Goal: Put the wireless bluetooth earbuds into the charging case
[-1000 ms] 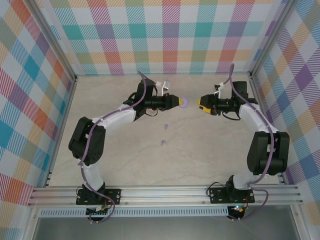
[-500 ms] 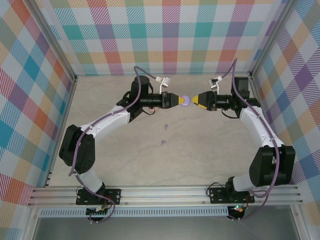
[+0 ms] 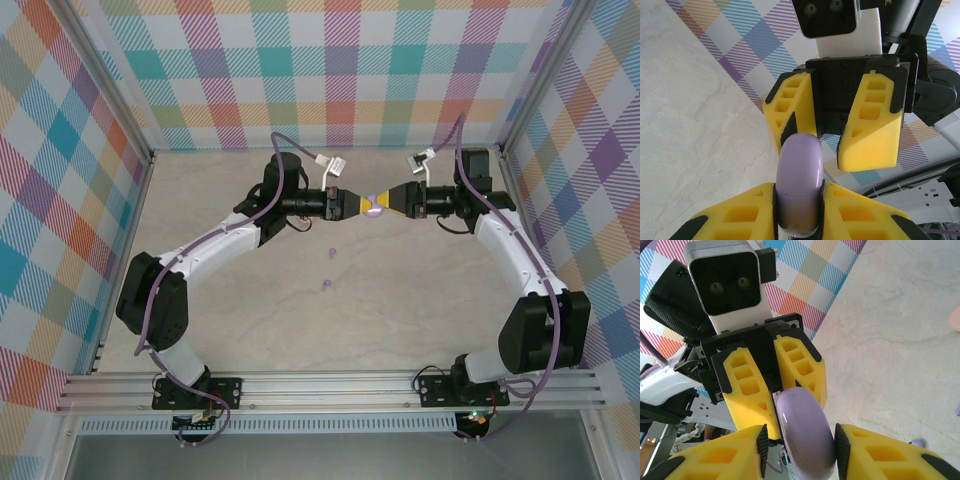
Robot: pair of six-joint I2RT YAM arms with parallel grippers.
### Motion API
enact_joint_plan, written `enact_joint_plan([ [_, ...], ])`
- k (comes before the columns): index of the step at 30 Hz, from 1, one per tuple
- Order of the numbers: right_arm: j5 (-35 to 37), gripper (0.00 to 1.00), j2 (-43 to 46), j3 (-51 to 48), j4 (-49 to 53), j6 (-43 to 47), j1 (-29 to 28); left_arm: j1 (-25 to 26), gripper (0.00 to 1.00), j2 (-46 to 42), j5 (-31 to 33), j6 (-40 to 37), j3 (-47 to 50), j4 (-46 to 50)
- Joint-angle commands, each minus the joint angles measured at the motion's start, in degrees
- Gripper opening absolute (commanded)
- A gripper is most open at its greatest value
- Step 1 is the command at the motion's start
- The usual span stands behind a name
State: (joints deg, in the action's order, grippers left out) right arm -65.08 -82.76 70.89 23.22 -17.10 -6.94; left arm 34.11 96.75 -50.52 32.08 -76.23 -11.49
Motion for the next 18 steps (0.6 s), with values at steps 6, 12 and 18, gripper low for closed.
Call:
enact_joint_plan([
  [6, -2.98, 0.4, -0.29, 2.58, 2.62, 3.93, -1.24, 0.52, 0.24, -1.65, -0.42, -0.74, -1.48, 0.33],
  [12, -2.78, 0.35, -0.76, 3.02, 3.39, 4.42, -1.5, 0.7, 0.24, -1.51, -0.5, -0.65, -1.91, 0.41],
  [18, -2.27, 0.21, -0.58, 3.37, 4.17, 4.72, -1.5, 0.94, 0.27, -1.48, -0.37, -0.44, -2.26, 0.68],
])
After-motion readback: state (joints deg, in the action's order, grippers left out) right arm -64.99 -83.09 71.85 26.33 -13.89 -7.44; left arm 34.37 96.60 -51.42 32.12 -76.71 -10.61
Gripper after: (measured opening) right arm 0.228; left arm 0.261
